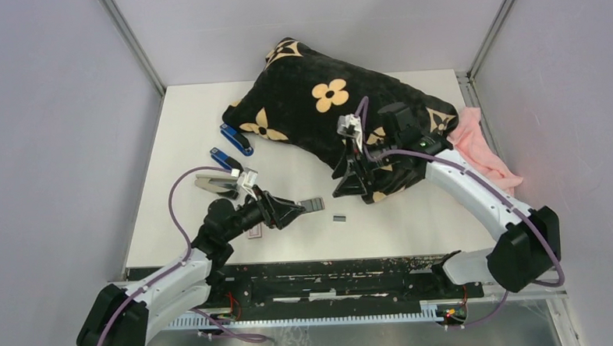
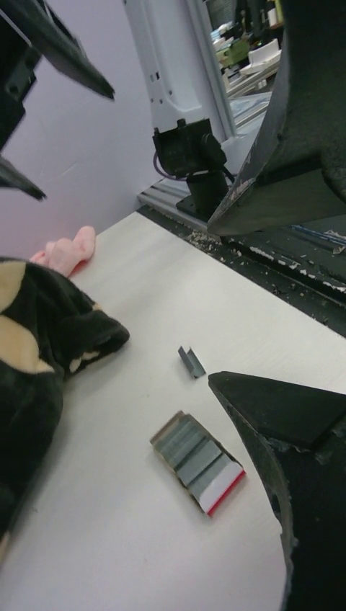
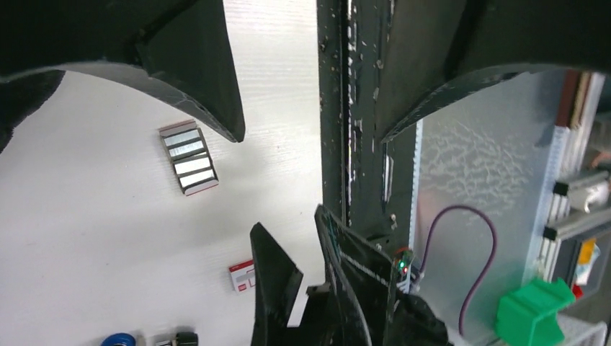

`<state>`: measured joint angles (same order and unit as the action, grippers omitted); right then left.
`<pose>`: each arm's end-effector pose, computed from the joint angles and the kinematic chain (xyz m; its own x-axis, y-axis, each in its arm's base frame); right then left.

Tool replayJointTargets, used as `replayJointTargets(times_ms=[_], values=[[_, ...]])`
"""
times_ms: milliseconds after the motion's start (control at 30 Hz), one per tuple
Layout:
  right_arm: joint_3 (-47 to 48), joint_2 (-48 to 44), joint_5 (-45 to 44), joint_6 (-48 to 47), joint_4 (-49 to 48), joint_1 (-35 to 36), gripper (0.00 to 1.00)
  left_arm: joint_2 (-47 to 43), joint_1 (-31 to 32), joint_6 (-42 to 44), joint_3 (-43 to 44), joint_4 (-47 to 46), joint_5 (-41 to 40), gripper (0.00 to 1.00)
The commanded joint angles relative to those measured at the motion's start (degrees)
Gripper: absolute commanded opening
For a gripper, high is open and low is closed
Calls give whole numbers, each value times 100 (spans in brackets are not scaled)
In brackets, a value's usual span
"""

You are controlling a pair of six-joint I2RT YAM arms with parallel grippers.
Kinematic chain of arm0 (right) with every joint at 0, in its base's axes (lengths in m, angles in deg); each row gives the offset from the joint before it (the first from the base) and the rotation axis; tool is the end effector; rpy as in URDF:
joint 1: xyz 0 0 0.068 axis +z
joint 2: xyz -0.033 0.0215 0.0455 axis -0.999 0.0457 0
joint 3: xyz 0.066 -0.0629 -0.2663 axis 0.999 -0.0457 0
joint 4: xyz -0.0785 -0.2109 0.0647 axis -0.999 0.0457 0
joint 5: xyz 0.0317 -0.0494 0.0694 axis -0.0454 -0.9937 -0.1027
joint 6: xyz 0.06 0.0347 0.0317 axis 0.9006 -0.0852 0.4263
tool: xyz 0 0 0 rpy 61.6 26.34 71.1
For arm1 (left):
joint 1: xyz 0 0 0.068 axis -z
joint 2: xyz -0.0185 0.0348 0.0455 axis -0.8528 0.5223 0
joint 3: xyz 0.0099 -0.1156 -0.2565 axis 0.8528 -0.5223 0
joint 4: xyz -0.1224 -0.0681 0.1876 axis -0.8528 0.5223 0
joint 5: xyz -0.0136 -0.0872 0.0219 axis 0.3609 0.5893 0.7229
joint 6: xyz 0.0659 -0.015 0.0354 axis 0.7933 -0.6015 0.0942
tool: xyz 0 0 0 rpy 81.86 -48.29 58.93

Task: Unload the staples from the stapler
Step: Adjust the staple at the center of the board.

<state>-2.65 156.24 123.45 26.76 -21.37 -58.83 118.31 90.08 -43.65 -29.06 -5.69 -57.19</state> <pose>0.2116 0.1780 0.3269 -0.4477 -0.3370 -0.8283 -0.8915 0.0968 0.4425 0.1343 -0.1145 0.2126 -0.6130 -0.3302 -0.7178 0.5693 0.4454 -0.6910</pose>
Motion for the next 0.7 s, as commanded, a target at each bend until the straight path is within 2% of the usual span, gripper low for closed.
replayJointTargets(times_ms=[0, 167, 233, 400, 500, 600, 667], values=[[-559, -552, 970, -1322, 17, -203, 76, -23, 249, 73, -45, -1365, 556, 78], [-418, -800, 702, -2646, 1148, -482, 84, 280, 1438, 1520, 255, -947, 84, 80], [-382, -805, 471, -3126, 1488, -530, 85, 473, 1655, 1888, 415, -593, -240, 80], [-777, -755, -53, -3737, 1472, -435, 87, 209, 1668, 1991, 468, 31, -1079, 80], [-818, -452, -866, -3892, 1408, -22, 86, -270, 1667, 1827, 399, 569, -1821, 81], [-913, -43, -1746, -3757, 1096, 387, 78, -768, 1668, 1472, 244, 1037, -2310, 81], [-908, 228, -2175, -3432, 820, 573, 73, -1030, 1664, 1472, 90, 1178, -2310, 81]])
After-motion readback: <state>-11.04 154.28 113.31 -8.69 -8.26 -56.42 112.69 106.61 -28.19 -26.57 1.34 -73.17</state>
